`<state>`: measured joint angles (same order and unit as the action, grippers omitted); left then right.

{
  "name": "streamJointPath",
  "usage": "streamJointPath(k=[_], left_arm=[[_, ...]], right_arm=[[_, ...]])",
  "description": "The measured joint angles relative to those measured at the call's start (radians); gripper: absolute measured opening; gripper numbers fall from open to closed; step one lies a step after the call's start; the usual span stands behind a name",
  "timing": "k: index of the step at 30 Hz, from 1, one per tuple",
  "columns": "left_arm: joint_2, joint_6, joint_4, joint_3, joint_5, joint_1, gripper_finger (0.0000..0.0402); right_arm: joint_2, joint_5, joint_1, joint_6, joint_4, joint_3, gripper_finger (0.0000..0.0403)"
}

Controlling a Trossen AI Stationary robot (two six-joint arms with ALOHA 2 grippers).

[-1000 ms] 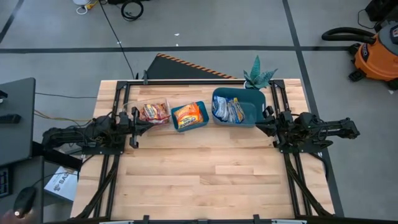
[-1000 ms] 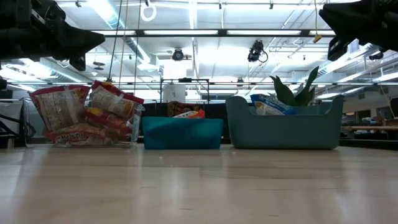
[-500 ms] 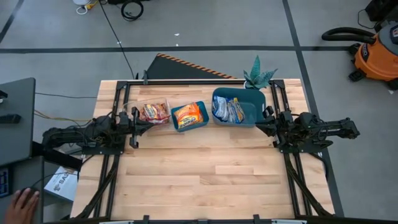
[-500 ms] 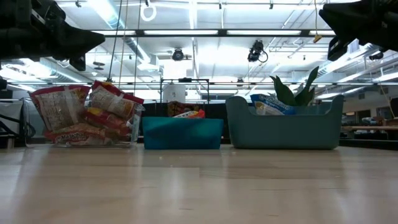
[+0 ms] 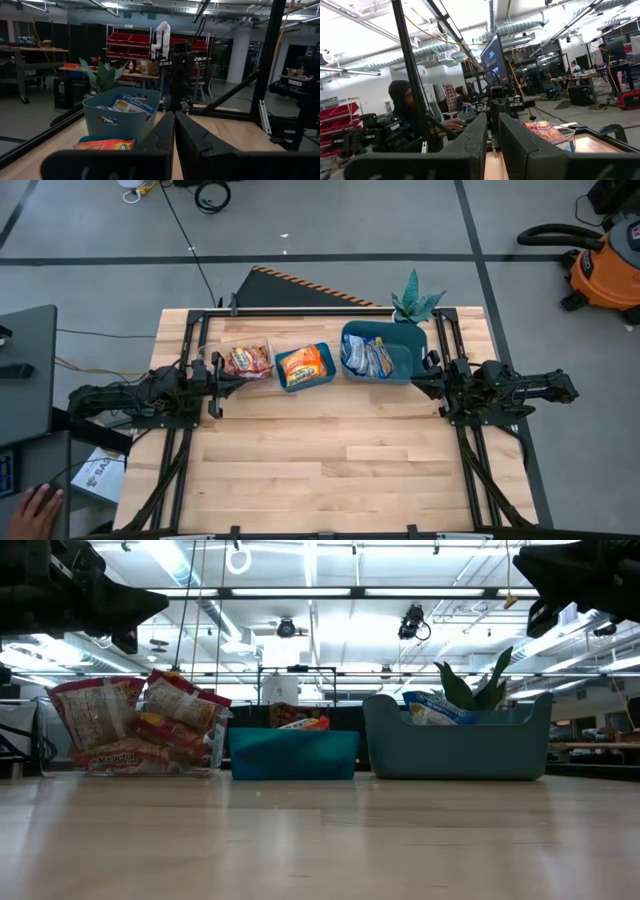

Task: Sort Maruchan noodles
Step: Return to Home Position

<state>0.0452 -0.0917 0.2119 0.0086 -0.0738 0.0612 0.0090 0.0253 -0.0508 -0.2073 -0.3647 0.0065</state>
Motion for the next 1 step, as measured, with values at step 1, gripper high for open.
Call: streamJointPath(k=[1], left_arm=[[0.000,0.000,0.000,0.000,0.000,0.000,0.0018]], right_arm=[[0.000,0.000,0.000,0.000,0.000,0.000,0.0055]])
